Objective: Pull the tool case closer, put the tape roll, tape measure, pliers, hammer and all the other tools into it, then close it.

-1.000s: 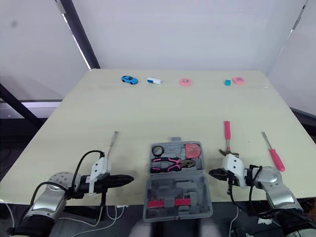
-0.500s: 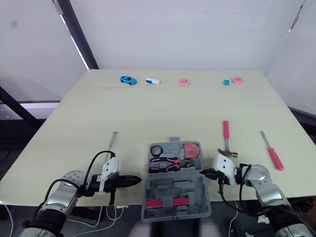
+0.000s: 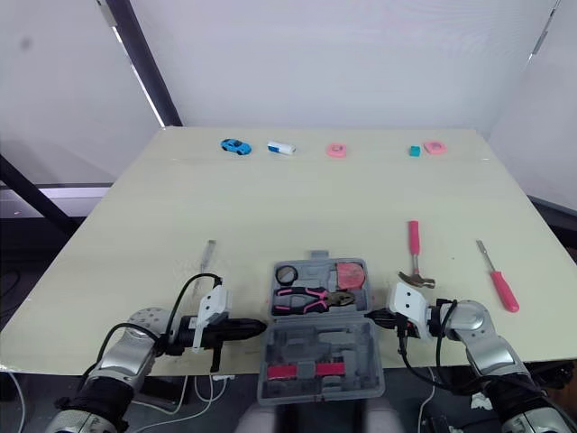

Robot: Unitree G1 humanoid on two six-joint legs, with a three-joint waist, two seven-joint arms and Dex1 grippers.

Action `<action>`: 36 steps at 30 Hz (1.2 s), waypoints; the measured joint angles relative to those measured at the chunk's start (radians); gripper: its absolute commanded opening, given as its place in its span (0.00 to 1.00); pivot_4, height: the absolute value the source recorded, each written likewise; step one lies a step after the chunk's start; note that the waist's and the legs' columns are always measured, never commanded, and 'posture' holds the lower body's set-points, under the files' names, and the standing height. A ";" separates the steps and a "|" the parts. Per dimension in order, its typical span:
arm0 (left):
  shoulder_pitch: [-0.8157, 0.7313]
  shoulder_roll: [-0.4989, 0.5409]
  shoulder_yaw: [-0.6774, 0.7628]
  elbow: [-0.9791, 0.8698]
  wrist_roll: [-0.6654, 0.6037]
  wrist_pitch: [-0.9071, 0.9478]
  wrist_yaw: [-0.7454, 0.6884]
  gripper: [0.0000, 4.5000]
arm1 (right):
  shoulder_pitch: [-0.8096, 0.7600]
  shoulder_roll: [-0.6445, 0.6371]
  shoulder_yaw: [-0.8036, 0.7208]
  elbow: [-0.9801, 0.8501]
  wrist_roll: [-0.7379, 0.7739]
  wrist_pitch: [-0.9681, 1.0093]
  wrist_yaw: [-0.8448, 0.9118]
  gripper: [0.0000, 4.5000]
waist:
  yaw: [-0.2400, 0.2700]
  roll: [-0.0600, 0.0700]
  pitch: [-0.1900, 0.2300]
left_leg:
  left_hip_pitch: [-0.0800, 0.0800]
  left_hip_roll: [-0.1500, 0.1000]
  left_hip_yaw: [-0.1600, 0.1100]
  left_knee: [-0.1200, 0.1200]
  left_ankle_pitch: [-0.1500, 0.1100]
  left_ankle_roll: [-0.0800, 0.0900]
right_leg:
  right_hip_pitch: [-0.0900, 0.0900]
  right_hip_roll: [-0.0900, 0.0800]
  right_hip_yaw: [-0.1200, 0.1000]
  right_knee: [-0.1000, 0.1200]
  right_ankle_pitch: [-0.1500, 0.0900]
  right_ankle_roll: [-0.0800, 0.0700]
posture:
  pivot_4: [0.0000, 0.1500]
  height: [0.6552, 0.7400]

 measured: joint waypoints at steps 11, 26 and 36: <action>-0.067 -0.046 -0.023 0.067 0.037 -0.024 0.011 0.00 | 0.000 -0.004 -0.003 0.000 -0.011 0.009 -0.005 0.01 | 0.009 0.001 0.000 | 0.000 0.000 -0.001 0.003 0.000 0.000 | 0.001 0.000 0.000 0.002 0.000 0.000 | 1.00 0.99; -0.138 -0.065 0.004 0.138 0.047 -0.010 0.060 0.00 | -0.076 0.055 -0.023 0.088 -0.011 0.026 -0.049 0.01 | 0.010 0.001 0.000 | -0.001 0.000 -0.002 0.003 0.000 0.000 | 0.000 0.002 0.000 0.002 0.000 0.000 | 1.00 0.99; -0.219 -0.095 0.011 0.240 0.065 -0.022 0.110 0.00 | -0.117 0.078 -0.026 0.162 -0.021 0.000 -0.090 0.01 | 0.009 0.001 0.000 | -0.001 0.000 -0.002 0.003 0.000 0.000 | 0.001 0.002 0.001 0.002 0.000 0.000 | 1.00 0.99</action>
